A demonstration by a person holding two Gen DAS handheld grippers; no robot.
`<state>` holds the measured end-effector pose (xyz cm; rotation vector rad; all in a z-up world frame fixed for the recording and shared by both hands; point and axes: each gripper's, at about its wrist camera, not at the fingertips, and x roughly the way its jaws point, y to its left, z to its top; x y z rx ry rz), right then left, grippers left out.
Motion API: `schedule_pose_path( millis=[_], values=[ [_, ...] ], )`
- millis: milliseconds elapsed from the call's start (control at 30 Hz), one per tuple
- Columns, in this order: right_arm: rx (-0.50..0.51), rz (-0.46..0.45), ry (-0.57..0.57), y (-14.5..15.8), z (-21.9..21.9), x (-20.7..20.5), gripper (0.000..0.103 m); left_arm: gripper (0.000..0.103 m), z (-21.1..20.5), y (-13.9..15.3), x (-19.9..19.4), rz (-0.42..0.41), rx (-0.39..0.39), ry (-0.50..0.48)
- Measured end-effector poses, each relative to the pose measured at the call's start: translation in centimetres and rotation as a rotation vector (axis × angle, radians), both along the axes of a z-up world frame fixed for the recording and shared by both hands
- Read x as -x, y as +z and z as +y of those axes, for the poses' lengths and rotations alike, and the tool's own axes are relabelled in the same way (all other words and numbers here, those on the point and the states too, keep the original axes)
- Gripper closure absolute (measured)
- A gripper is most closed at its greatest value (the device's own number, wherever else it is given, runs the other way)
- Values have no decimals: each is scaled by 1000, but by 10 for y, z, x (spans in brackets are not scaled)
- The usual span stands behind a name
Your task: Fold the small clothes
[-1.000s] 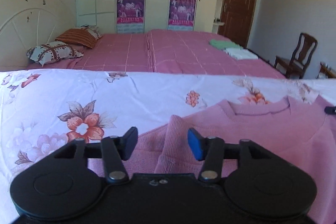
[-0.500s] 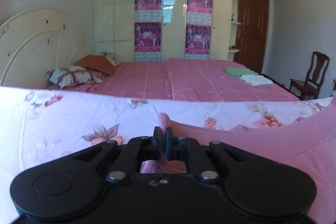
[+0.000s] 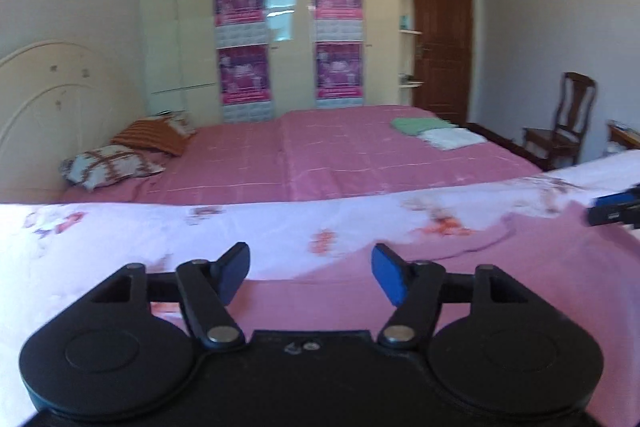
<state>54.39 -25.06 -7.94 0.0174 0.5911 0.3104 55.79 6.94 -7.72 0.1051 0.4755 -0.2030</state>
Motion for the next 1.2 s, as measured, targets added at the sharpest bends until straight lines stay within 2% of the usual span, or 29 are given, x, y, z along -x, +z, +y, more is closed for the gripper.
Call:
schedule_pose_path(
  millis=[67,133,167,233,300,367,400,467,500,567,600,667,767,833,867,900,933,967,1033,1067,1133,1200],
  values=[
    [-15,33,139,-3,37,1,62,30,-42,-7,6,5,-23,-131],
    [-9,36,236,-10,73,4,62,29,-70,-23,6,10,-107,-197],
    [-3,42,270,-15,86,3,62,29,-73,-33,2,21,-146,-191],
    [52,82,272,-29,100,-4,62,29,-51,-54,-12,67,-205,-133],
    [77,58,196,-33,82,-9,62,21,-4,-58,-19,75,-163,-59],
    [123,67,-32,-35,39,-20,62,21,28,-59,-21,104,-150,-8],
    [106,90,-91,-38,15,-24,62,21,36,-59,-20,108,-154,-2],
    [-37,122,-64,-39,-16,-26,63,21,40,-53,-15,92,-132,21],
    [-25,127,-55,-33,-17,-25,62,25,35,-46,-10,66,-138,40],
    [37,71,-68,-18,-5,-11,62,23,18,-31,10,11,-106,29],
    [31,36,-33,-11,2,0,62,23,7,-26,21,-1,-67,-11],
    [14,-4,84,-1,27,28,62,23,-24,-24,38,-10,-54,-56],
    [9,-14,236,-7,69,64,62,21,-58,-39,50,44,-25,-113],
    [41,-12,274,-21,91,78,62,22,-67,-62,51,110,-89,-99],
    [79,-2,282,-30,98,81,62,20,-63,-70,53,118,-89,-91],
    [128,10,274,-39,102,82,62,21,-54,-67,55,117,-42,-75],
    [138,6,258,-47,99,81,62,21,-48,-62,56,128,-50,-34],
    [111,19,233,-45,92,81,62,23,-43,-56,61,117,-61,-11],
    [75,15,169,-32,79,90,62,23,-30,-46,80,76,-9,-19],
    [63,-15,167,-25,75,101,62,22,-27,-46,84,84,14,-16],
    [81,-29,195,-23,81,121,62,22,-29,-53,89,120,10,-5],
    [147,21,208,-39,94,126,62,21,-32,-67,94,170,-25,30]
  ],
)
